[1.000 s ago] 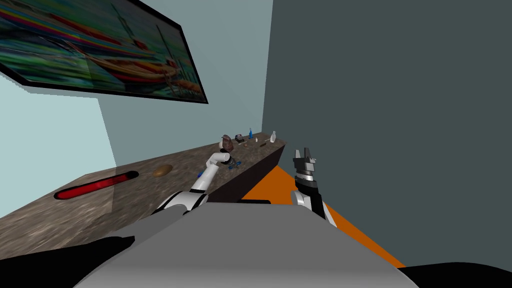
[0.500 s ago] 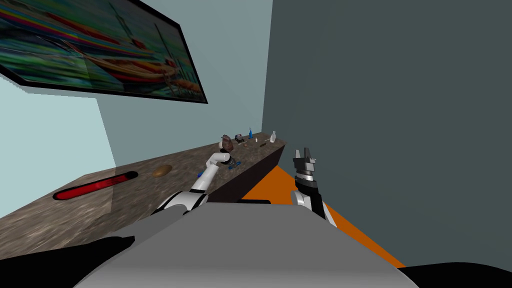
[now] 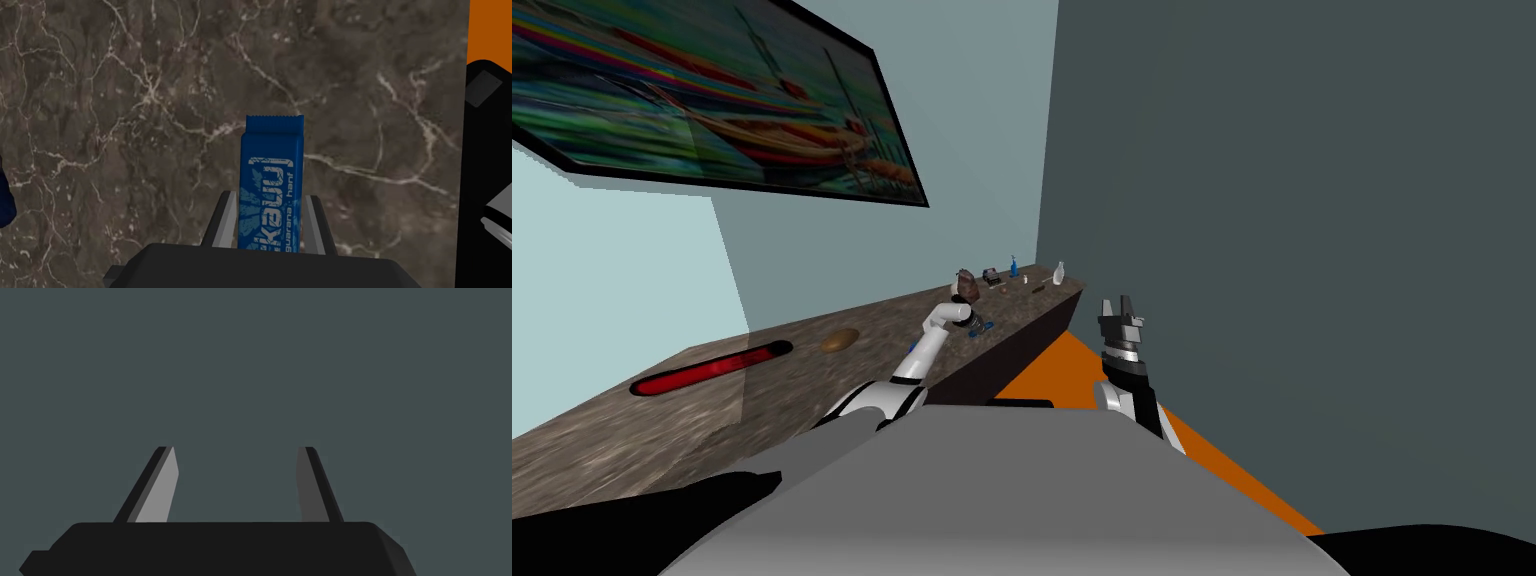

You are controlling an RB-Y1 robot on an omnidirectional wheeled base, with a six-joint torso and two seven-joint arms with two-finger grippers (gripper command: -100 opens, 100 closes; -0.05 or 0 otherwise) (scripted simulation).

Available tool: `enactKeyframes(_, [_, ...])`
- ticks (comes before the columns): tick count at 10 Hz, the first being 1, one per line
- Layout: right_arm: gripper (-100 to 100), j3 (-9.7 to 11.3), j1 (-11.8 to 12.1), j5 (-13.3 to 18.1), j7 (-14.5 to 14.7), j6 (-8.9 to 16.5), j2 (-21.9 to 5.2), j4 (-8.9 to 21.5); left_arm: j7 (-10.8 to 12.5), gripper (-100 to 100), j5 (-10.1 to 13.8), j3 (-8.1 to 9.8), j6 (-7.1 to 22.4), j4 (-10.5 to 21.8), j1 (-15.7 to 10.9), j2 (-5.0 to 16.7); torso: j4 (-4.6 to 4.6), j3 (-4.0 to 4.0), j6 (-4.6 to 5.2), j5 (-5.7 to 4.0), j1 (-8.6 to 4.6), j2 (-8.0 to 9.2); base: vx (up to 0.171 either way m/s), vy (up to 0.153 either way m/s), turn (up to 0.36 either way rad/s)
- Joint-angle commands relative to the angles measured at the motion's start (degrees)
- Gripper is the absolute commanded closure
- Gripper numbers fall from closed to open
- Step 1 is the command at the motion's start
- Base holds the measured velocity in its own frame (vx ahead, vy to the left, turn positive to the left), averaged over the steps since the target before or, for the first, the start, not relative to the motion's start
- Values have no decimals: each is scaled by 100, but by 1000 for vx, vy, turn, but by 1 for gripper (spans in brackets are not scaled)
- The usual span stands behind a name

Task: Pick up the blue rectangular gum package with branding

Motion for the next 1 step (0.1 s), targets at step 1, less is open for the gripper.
enactKeyframes(1, [0,0,0,0,0,0,0,0,0,0,0,0,0,0,0,0,0,0,0,0,0,0,0,0,0])
